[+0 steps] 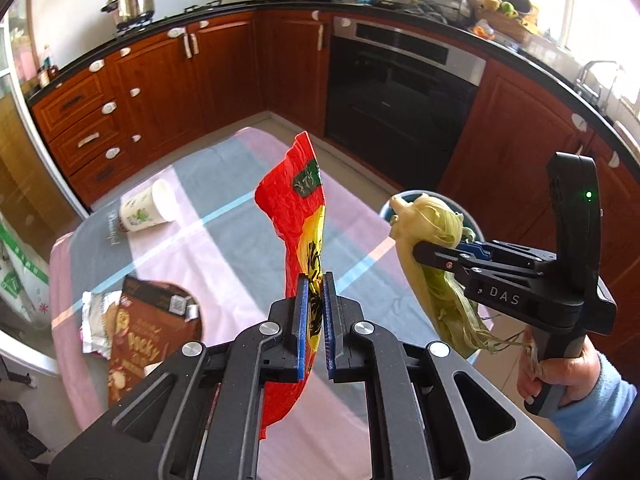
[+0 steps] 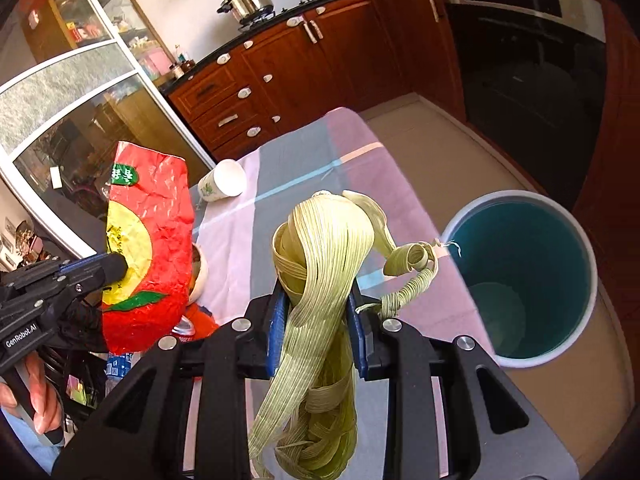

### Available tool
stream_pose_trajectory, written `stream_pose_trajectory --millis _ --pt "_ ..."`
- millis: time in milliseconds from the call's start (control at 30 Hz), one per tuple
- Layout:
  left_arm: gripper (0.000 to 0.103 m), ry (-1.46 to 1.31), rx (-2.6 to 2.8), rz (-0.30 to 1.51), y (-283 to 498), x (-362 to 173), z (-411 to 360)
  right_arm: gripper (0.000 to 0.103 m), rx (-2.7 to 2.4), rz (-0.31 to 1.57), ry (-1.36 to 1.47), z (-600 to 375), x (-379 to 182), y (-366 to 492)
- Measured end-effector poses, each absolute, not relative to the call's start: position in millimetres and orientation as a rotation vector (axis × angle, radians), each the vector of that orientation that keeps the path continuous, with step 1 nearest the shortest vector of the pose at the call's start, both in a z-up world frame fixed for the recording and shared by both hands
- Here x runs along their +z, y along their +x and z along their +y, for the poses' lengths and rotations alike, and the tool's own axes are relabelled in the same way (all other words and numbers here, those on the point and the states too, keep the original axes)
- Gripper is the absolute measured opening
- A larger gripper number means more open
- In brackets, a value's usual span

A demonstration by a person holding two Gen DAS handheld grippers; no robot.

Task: Collect trash
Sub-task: 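Carry the husk and red bag over the trash bin with both grippers, then open both grippers to drop the husk and red bag into the bin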

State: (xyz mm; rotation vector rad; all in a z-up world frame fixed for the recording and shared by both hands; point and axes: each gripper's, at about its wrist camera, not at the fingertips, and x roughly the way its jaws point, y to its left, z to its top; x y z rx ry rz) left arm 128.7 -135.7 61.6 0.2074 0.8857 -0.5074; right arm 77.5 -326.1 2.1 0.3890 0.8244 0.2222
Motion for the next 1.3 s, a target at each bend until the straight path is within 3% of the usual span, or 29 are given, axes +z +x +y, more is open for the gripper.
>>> stream_pose_trajectory --millis 433,700,767,800,833,1233,1267,1300 --pt "0.008 0.286 -0.83 0.978 163.0 5.8 -348.2 0.026 -0.036 0.858 0.458 -483.5 -14.4 71.0" --pt "0.01 0.283 -0.833 1.127 216.7 -59.2 -403.5 0.026 -0.051 0.984 0.495 -516.7 -58.8 96.2" --pt "0.025 0.292 -0.804 1.17 227.1 -70.9 -403.7 0.026 -0.048 1.009 0.508 -517.5 -69.3 101.5" --pt "0.045 0.299 -0.786 1.167 229.6 -73.1 -401.8 0.026 -0.046 1.018 0.511 -516.8 -73.5 103.8" --pt "0.059 0.303 -0.764 1.138 230.4 -72.5 -398.1 0.026 -0.045 1.025 0.51 -515.9 -77.9 104.6" --pt "0.075 0.288 -0.691 1.095 224.4 -59.4 -371.6 0.037 -0.032 1.068 0.485 -504.4 -98.5 118.0" --pt "0.076 0.281 -0.691 1.092 223.5 -56.8 -369.2 0.041 -0.039 1.069 0.479 -504.2 -98.2 116.3" --pt "0.077 0.274 -0.69 1.09 222.4 -56.9 -365.8 0.051 -0.049 1.07 0.473 -503.5 -97.0 115.5"
